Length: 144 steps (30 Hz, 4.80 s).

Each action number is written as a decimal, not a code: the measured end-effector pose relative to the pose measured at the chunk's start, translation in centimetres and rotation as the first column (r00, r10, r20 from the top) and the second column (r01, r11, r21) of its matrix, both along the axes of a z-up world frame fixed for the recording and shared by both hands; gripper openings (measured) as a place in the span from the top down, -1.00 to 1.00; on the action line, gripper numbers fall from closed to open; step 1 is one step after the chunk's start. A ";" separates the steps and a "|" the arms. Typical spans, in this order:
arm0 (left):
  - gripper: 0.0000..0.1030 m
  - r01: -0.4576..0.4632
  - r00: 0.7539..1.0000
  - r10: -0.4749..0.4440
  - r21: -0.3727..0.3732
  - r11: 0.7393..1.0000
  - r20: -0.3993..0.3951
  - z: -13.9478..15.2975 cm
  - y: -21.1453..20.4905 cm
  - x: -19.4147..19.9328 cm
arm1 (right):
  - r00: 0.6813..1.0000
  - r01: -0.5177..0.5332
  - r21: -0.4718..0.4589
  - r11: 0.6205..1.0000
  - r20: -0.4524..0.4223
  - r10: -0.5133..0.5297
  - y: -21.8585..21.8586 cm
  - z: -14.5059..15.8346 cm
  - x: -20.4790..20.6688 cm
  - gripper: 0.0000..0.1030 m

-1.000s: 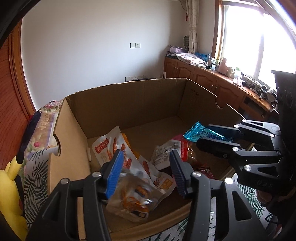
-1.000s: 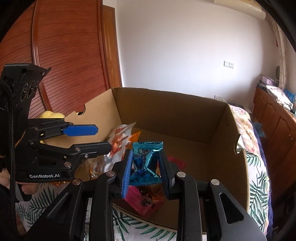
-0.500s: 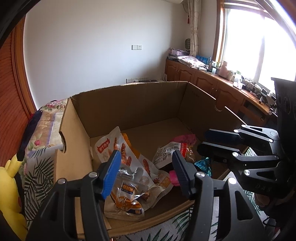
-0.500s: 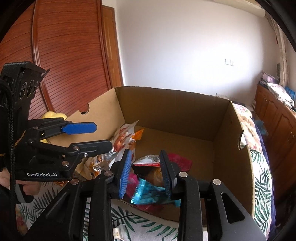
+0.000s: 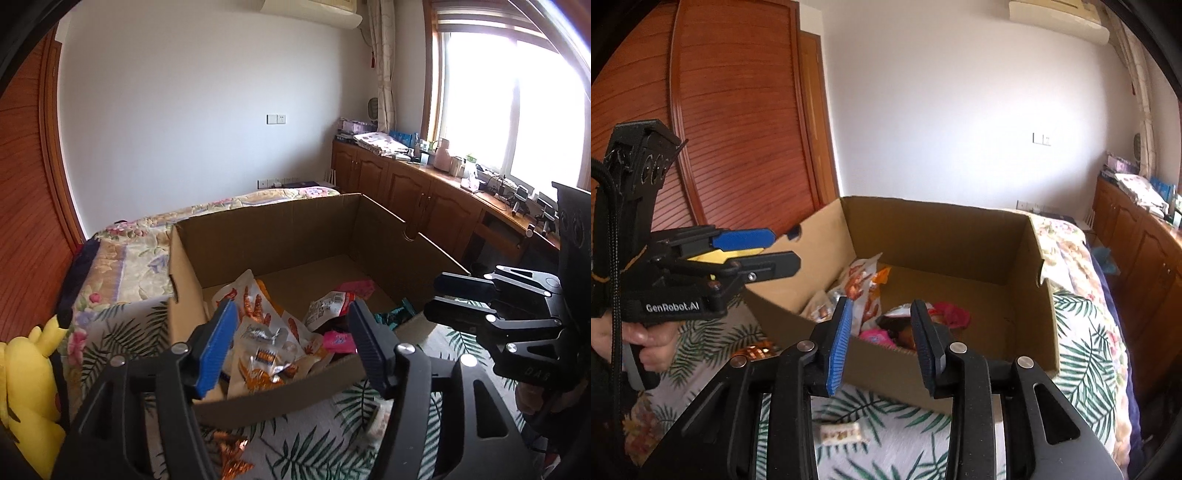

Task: Organize snacks
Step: 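Move both tools back toward the white bar and copper candy, then grasp the white wrapped bar with the right tool while the left tool grasps the copper foil candy, then lift both snacks up and carry them over the cardboard box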

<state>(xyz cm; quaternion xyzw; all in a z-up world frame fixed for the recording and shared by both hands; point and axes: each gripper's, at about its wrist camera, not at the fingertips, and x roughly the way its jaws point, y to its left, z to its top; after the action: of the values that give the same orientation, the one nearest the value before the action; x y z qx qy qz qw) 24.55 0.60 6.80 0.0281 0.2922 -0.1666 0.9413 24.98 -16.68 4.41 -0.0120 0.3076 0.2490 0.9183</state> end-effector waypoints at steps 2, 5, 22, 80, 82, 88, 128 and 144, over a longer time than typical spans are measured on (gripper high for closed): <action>-0.35 -0.006 1.000 0.006 0.007 1.000 0.006 0.0 0.4 -1.0 | 1.000 0.000 0.005 1.000 -0.001 0.000 0.0 0.0 -0.9 0.35; -0.39 -0.018 1.000 0.018 0.014 1.000 0.009 -0.3 1.2 -2.3 | 1.000 0.001 0.014 1.000 -0.008 -0.001 0.0 -0.1 -2.0 0.33; -0.39 -0.114 0.981 0.122 0.062 0.992 -0.150 -8.6 4.9 -3.9 | 0.992 0.002 -0.006 1.000 -0.124 -0.002 0.9 -5.4 -5.4 0.25; 0.50 -0.115 0.958 0.132 0.082 0.990 -0.253 -13.9 5.2 -1.8 | 0.952 -0.021 -0.137 0.990 -0.305 -0.022 6.1 -11.7 -1.8 -0.04; 0.50 -0.114 0.958 0.132 0.081 0.990 -0.253 -14.0 5.2 -1.8 | 0.955 -0.018 -0.161 0.987 -0.295 -0.030 6.3 -11.7 -1.8 0.08; 0.50 -0.115 0.959 0.133 0.084 0.990 -0.252 -14.0 5.2 -1.8 | 0.957 -0.025 -0.189 0.982 -0.288 -0.031 6.4 -11.9 -1.9 0.41; 0.57 -0.040 0.978 0.048 0.043 0.998 -0.203 -11.4 2.0 -5.1 | 0.965 0.035 -0.073 0.997 -0.255 -0.053 -0.3 -10.8 -7.6 0.58; 0.57 0.015 0.995 -0.017 -0.024 1.000 -0.102 -5.8 -1.2 -5.5 | 0.979 0.115 -0.025 0.993 -0.168 -0.117 -4.2 -6.6 -8.6 0.57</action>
<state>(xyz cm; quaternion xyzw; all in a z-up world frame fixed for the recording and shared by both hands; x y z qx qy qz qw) 19.01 -0.58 1.03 0.0108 0.3377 -0.1787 0.9241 16.43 -20.87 -2.24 0.0203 0.3867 0.1928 0.9016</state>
